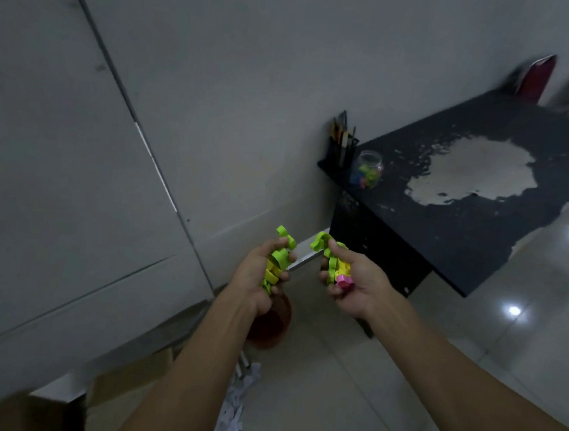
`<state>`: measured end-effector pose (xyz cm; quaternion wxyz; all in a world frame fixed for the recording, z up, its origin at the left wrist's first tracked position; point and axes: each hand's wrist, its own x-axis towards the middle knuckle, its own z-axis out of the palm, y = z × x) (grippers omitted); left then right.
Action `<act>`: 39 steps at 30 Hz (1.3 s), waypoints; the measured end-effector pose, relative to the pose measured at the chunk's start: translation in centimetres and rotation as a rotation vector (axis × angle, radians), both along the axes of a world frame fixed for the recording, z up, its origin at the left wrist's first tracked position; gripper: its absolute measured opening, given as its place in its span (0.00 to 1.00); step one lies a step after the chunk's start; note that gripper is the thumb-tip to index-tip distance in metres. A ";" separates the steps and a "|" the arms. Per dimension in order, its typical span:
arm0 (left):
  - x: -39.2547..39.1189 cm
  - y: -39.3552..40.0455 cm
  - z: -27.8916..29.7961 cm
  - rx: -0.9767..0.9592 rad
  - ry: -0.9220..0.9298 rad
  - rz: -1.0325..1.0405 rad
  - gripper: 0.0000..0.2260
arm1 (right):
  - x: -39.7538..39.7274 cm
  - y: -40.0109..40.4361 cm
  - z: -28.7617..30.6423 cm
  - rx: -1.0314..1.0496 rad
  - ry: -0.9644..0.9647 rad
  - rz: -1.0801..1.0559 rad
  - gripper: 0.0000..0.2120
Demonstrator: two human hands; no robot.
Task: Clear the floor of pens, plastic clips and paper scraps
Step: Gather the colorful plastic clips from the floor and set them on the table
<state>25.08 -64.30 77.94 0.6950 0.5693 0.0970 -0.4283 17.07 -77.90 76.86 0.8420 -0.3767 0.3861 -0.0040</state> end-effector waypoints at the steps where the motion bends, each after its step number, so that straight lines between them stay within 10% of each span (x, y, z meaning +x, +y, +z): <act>1: 0.4 -1.2 0.5 0.004 -0.009 -0.008 0.06 | 0.3 -1.0 0.5 -0.005 0.003 -0.019 0.07; 15: 12.2 -16.8 1.3 0.104 -0.065 -0.034 0.04 | 11.0 -15.5 2.8 -0.042 0.096 -0.164 0.08; 26: 19.7 -27.6 1.6 0.177 -0.161 -0.032 0.06 | 18.4 -26.6 1.3 -0.659 0.230 -0.273 0.04; 39: 26.7 -37.3 -3.2 0.308 -0.289 -0.099 0.07 | 28.2 -38.4 -4.9 -1.530 0.478 0.591 0.11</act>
